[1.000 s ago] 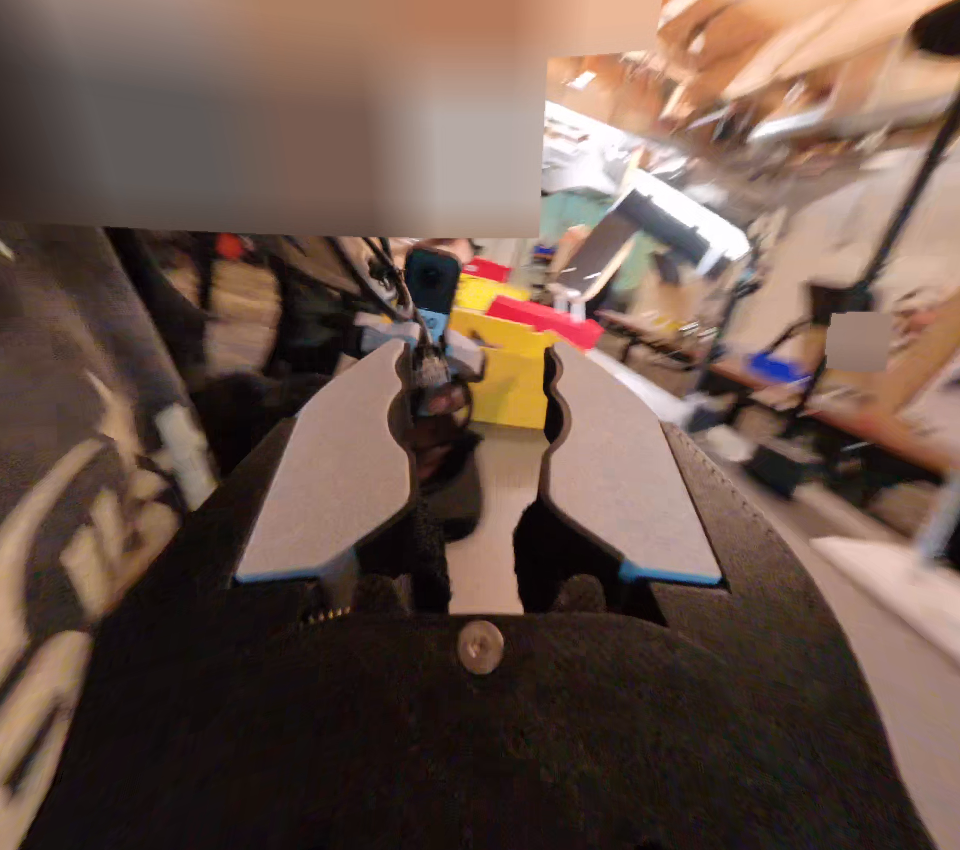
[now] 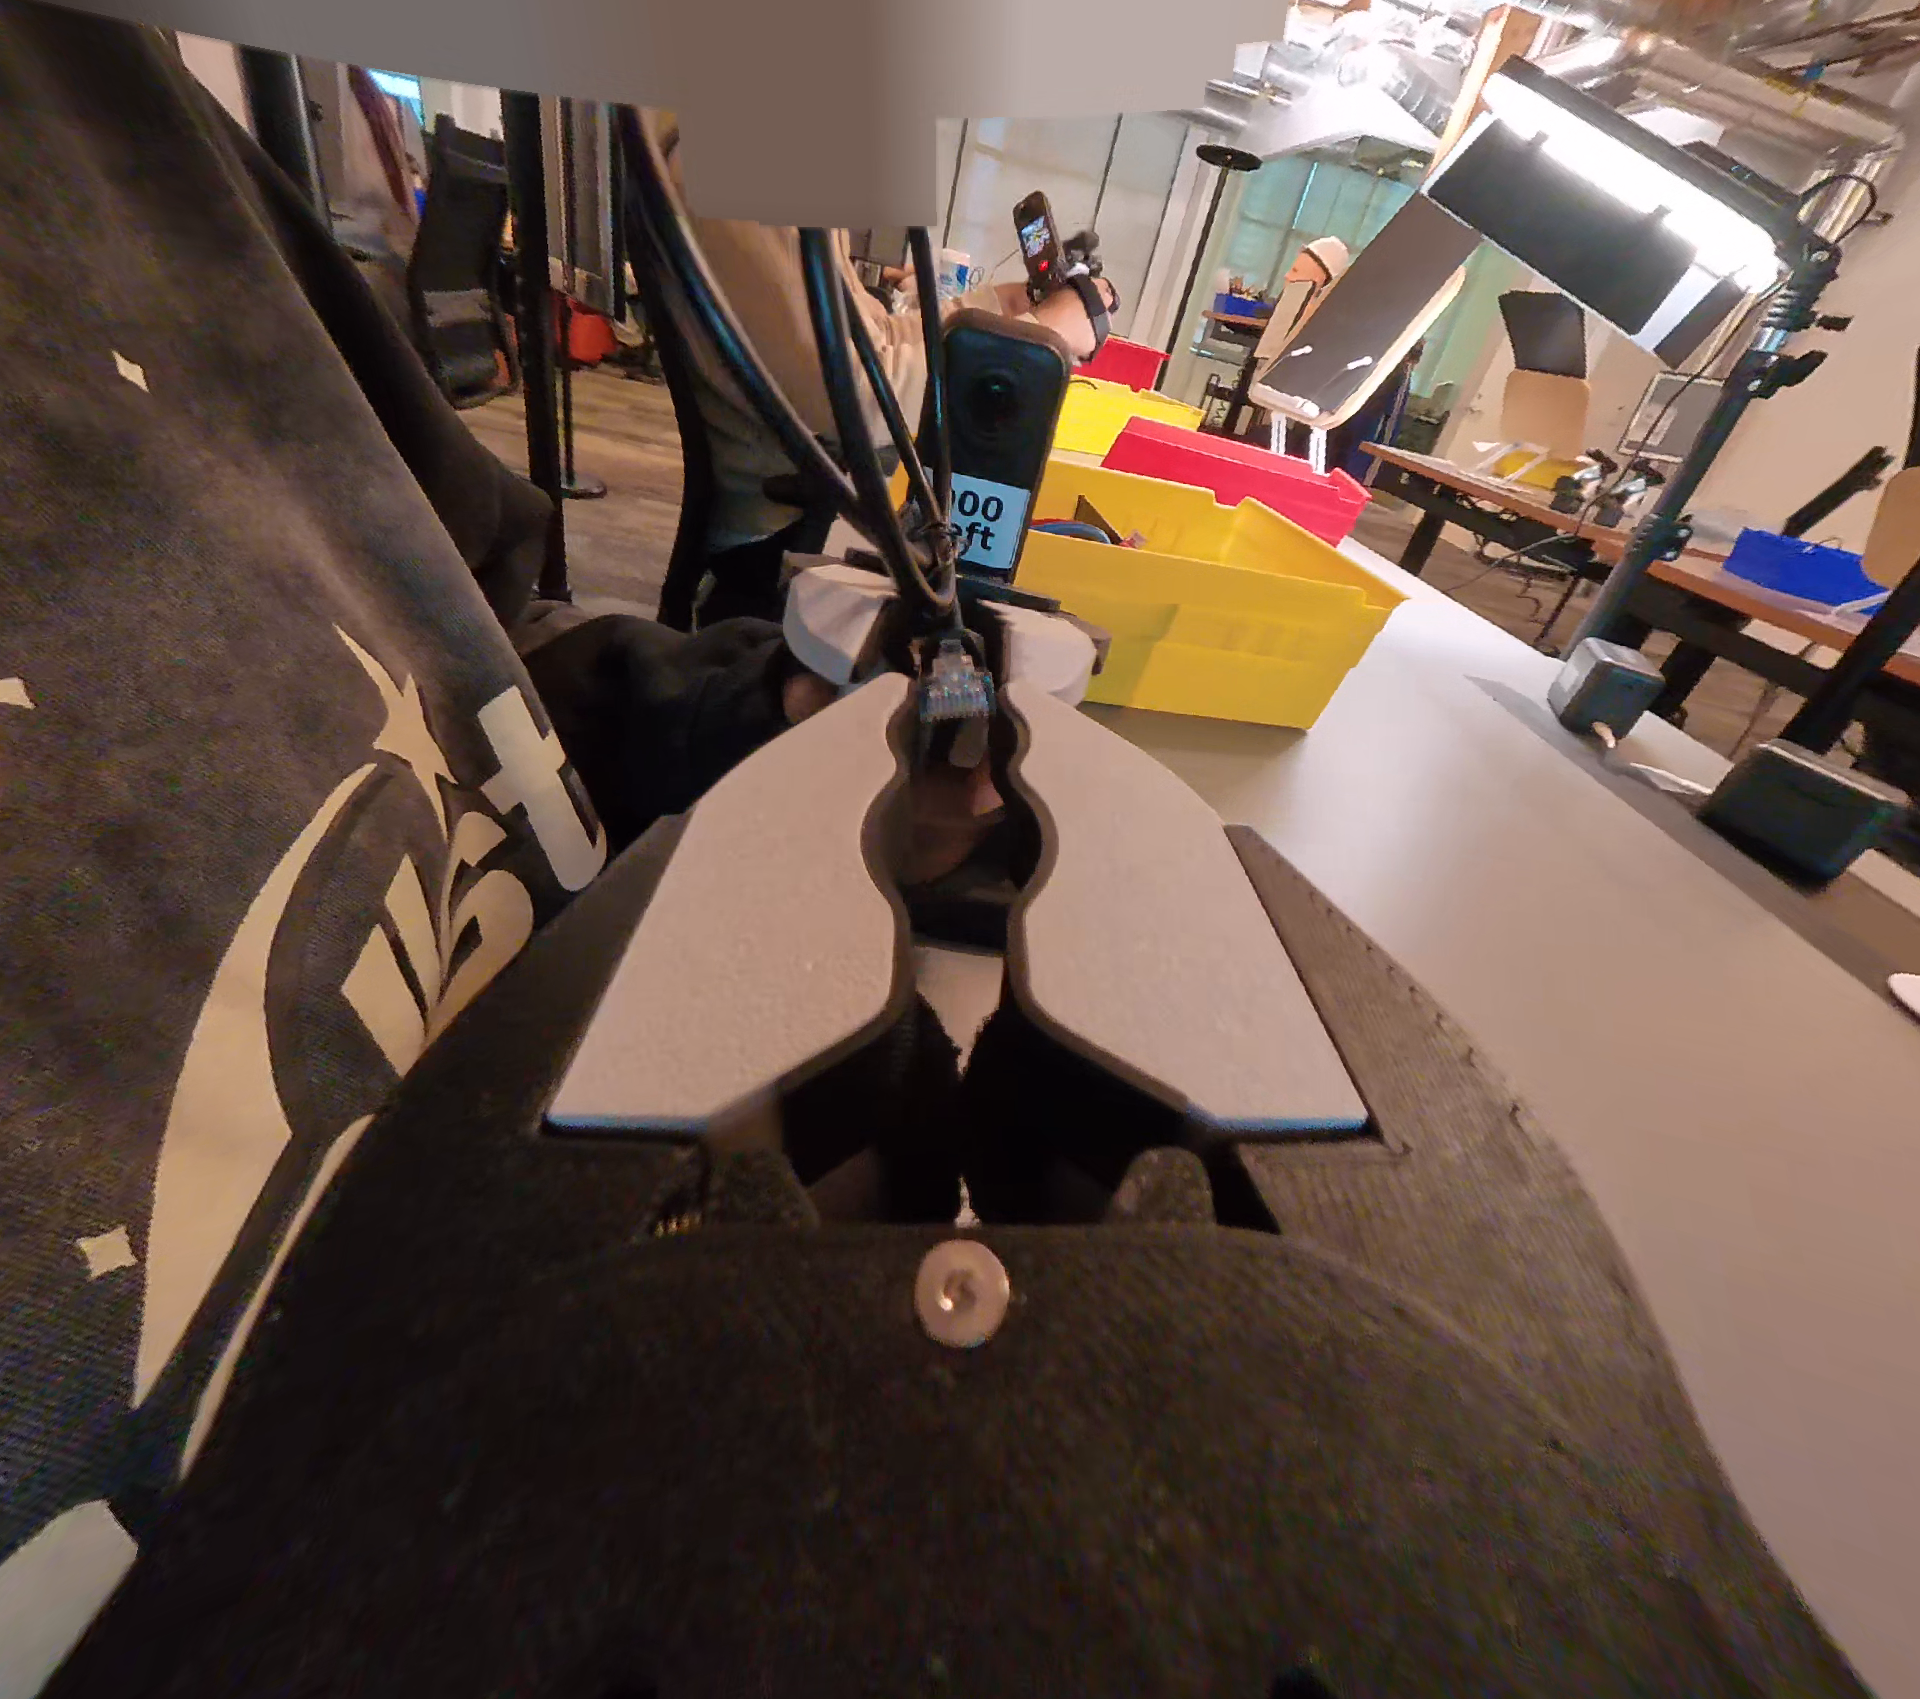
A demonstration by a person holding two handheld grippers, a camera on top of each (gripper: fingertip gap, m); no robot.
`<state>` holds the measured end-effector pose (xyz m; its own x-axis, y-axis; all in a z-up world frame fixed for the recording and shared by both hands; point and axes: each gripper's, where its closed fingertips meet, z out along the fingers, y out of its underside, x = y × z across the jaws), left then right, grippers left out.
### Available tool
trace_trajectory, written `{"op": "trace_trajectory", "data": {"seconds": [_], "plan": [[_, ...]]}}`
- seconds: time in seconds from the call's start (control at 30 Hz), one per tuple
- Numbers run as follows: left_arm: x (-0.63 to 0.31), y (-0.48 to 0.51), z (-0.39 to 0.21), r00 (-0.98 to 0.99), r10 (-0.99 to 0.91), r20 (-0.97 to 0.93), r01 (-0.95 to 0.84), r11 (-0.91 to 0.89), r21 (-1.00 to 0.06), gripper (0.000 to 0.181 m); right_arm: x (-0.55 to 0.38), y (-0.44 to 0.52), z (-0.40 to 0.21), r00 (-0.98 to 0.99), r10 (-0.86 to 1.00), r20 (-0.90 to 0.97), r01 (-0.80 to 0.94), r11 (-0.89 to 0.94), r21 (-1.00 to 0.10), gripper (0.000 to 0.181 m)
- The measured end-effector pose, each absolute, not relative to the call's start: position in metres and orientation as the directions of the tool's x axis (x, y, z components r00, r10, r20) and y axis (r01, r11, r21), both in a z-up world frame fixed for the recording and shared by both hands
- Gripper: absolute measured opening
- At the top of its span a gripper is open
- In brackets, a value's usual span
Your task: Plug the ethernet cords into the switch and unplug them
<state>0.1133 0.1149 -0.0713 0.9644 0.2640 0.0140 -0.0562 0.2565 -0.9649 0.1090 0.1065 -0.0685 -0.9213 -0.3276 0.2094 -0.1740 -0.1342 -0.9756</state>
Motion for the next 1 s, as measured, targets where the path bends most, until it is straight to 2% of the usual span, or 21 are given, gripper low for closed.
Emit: {"op": "trace_trajectory", "data": {"seconds": [0.17,0.4,0.53,0.77,0.8,0.87,1.0], "plan": [[0.111,0.113,-0.071,0.955,0.295,0.0,-0.078,0.253,-0.964,0.013,0.111,0.106,-0.069,-0.92,-0.345,0.184,-0.148,-0.129,-0.98,0.011],[0.109,0.112,-0.074,0.959,0.28,0.044,-0.028,0.248,-0.968,0.012,0.109,0.104,-0.071,-0.919,-0.306,0.25,-0.232,-0.095,-0.968,0.012],[0.106,0.113,-0.08,0.959,0.274,0.077,0.016,0.218,-0.976,0.013,0.103,0.104,-0.076,-0.911,-0.28,0.302,-0.3,-0.052,-0.953,0.02],[0.102,0.113,-0.083,0.954,0.285,0.095,0.036,0.208,-0.977,0.013,0.102,0.105,-0.079,-0.919,-0.311,0.242,-0.249,-0.016,-0.968,0.012],[0.101,0.113,-0.083,0.951,0.289,0.106,0.045,0.21,-0.977,0.012,0.1,0.105,-0.079,-0.922,-0.3,0.245,-0.252,-0.014,-0.968,0.013],[0.095,0.112,-0.086,0.939,0.317,0.133,0.068,0.207,-0.976,0.011,0.099,0.105,-0.066,-0.931,-0.264,0.251,-0.238,-0.083,-0.968,0.046],[0.09,0.114,-0.092,0.928,0.338,0.157,0.103,0.173,-0.98,0.013,0.104,0.098,-0.063,-0.93,-0.204,0.305,-0.298,-0.064,-0.952,0.047]]}}
